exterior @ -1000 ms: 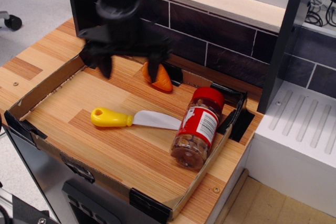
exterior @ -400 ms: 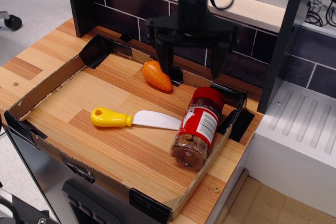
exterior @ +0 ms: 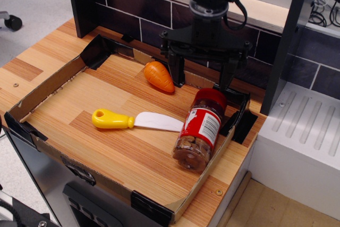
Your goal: Upright basil bottle
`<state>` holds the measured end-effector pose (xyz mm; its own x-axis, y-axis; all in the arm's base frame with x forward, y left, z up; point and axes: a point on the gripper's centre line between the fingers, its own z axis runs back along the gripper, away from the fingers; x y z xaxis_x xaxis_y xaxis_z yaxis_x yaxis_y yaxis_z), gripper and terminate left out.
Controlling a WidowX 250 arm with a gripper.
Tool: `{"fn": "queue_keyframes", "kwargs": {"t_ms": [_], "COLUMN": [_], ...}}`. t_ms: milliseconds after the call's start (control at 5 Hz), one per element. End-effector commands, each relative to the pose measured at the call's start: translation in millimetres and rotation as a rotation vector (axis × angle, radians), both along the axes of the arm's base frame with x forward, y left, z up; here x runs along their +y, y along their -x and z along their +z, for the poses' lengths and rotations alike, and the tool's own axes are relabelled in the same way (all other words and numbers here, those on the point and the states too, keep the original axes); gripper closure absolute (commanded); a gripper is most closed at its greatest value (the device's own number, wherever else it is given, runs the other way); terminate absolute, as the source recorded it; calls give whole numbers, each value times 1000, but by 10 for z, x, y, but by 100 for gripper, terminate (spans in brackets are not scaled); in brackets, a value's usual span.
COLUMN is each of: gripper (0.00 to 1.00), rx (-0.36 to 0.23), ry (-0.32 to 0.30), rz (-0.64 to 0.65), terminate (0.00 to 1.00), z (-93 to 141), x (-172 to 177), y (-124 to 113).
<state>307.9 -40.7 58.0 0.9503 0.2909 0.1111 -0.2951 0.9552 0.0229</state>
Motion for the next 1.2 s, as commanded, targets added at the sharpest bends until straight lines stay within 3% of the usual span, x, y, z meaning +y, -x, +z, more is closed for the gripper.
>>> {"fn": "queue_keyframes", "kwargs": {"t_ms": [0,400,1000], "gripper": [0,0,0], "rx": [-33,-28,-27], "ry": [-7,12,-38], "rz": [-36,-41,-57], "terminate": [0,0,0], "z": [-87,-184,-421], "x": [-76,-161,-209], "y": [-125,-175,-187]}}
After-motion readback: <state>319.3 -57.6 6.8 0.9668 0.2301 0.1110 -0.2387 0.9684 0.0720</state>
